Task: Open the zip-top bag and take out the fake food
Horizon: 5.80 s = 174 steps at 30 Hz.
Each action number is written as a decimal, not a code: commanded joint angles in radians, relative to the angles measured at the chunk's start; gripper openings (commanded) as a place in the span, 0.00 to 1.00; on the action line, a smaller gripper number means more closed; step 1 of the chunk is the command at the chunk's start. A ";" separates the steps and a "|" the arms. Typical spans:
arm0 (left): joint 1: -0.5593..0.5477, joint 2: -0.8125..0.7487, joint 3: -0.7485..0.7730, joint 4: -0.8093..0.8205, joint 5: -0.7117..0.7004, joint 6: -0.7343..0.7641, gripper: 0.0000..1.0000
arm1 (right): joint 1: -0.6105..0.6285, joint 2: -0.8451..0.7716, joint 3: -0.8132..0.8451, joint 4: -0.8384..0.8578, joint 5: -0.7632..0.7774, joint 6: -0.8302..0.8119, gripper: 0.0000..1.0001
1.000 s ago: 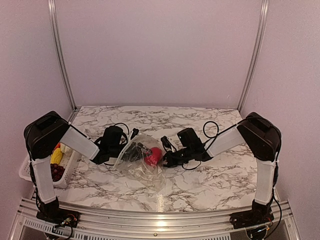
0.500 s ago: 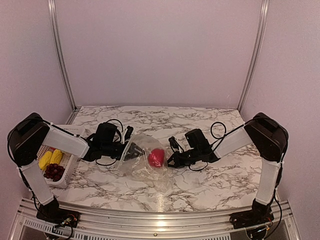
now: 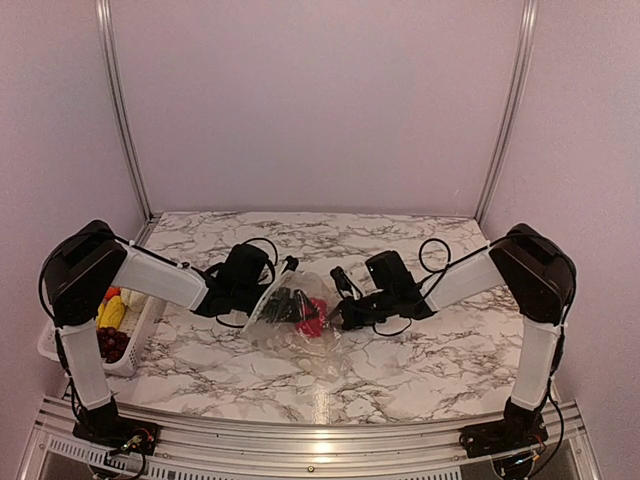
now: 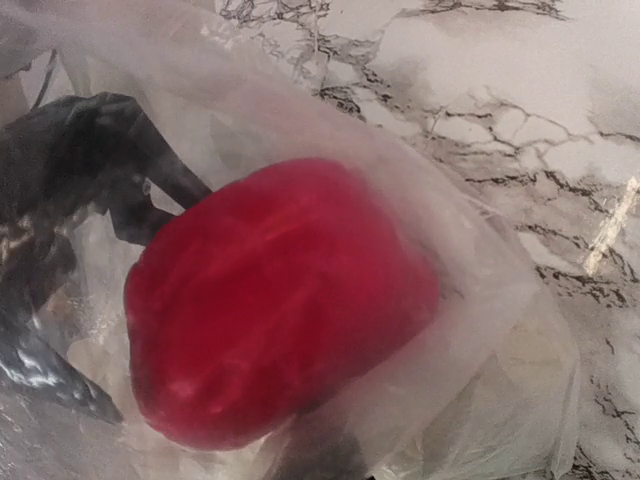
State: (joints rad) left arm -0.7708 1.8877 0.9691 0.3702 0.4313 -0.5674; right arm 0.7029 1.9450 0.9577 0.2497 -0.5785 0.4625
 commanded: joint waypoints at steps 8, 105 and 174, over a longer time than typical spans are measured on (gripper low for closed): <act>-0.057 0.116 0.158 -0.296 -0.141 0.118 0.76 | 0.043 0.025 0.094 0.015 -0.064 -0.026 0.00; 0.060 -0.473 0.366 -0.698 -0.125 0.399 0.96 | 0.069 -0.490 -0.008 -0.068 -0.162 -0.437 0.00; 0.023 0.044 0.769 -0.849 0.544 1.096 0.29 | 0.073 -0.526 0.005 -0.167 -0.208 -0.570 0.00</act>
State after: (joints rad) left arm -0.7433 1.9148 1.6958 -0.4034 0.9558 0.4976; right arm 0.7658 1.4242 0.9203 0.0952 -0.7776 -0.0902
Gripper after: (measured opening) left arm 0.404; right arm 0.002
